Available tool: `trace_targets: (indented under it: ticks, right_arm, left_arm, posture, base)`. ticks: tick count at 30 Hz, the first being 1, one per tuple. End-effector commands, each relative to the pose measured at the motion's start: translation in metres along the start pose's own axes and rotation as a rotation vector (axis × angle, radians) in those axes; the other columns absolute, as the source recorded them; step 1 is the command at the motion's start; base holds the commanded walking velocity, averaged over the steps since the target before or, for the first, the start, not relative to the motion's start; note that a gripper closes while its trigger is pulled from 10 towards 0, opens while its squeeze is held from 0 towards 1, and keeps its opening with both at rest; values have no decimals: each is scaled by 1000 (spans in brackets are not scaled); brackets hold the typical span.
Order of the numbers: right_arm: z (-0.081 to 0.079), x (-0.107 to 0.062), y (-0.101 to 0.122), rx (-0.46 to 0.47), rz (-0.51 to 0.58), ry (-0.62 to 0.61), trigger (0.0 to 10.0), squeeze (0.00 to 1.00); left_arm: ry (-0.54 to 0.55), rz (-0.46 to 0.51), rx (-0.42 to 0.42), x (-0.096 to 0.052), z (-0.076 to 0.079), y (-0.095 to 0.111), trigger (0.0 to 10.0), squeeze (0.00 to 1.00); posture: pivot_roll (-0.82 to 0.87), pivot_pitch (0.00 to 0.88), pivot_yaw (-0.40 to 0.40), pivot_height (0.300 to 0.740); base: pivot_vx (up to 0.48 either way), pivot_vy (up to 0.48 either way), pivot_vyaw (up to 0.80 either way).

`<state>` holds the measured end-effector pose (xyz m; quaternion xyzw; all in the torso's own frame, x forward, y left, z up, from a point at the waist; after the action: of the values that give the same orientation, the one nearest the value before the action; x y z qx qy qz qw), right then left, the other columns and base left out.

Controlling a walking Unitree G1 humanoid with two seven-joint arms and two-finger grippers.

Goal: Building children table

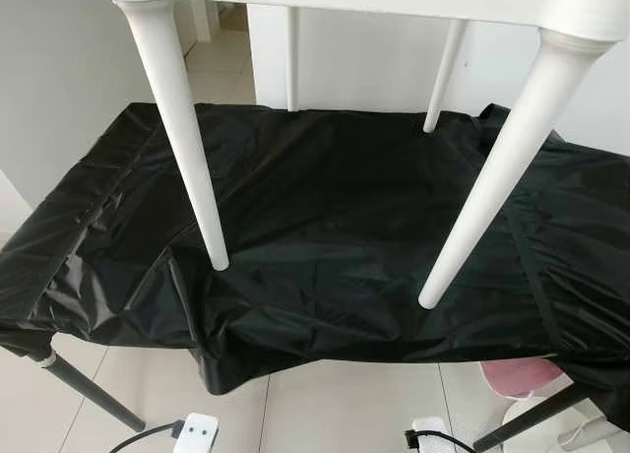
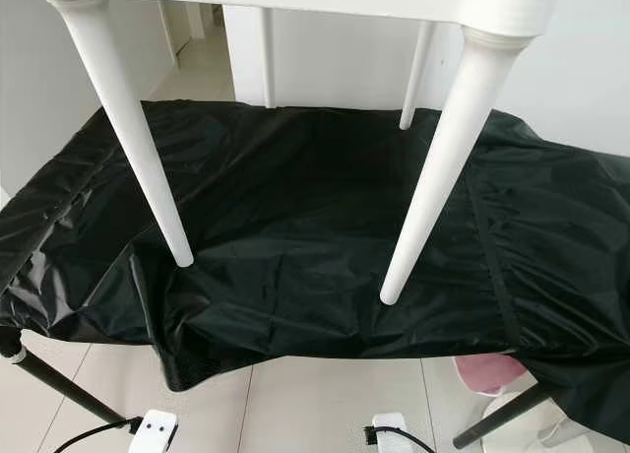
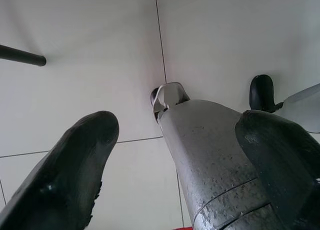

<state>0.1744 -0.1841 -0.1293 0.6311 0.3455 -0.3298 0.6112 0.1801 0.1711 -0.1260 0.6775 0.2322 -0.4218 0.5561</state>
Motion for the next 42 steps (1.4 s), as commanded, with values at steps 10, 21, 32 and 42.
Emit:
trace_targets:
  ticks: [10, 21, 32, 42]
  right_arm:
    - [-2, -1, -6, -13, -14, -4, 10000, 0]
    - [-4, 0, -4, -66, -20, 16, 10000, 0]
    - [-5, 0, -4, -95, -24, 22, 10000, 0]
    - [-5, 0, -5, -106, -27, 21, 10000, 0]
  left_arm:
    - [-30, -61, -29, -2, 7, -17, 10000, 0]
    - [-19, -72, -41, -3, 9, -20, 10000, 0]
    - [-17, -79, -47, -3, 10, -23, 10000, 0]
    - [-22, -83, -40, -3, 13, -25, 10000, 0]
  posture:
    - [-2, 27, 32, 740]
    - [43, 5, -2, 740]
    - [53, 0, -14, 740]
    - [54, 0, -16, 740]
  base:
    - [0, 0, 0]
    - [0, 0, 0]
    - [0, 0, 0]
    - [0, 0, 0]
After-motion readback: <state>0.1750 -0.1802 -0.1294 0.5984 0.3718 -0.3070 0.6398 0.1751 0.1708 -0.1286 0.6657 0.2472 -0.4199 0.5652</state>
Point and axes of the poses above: a point about 5 cm out from each wrist's last joint towards the gripper, its own x axis pointing out of the wrist towards the gripper, its own y axis along the axis of the wrist's last joint, z = x × y, the point moved 4 cm from there along x, pointing out of the wrist towards the gripper, and after that the axes turned 5 degrees about x, right-handed, at the moved point
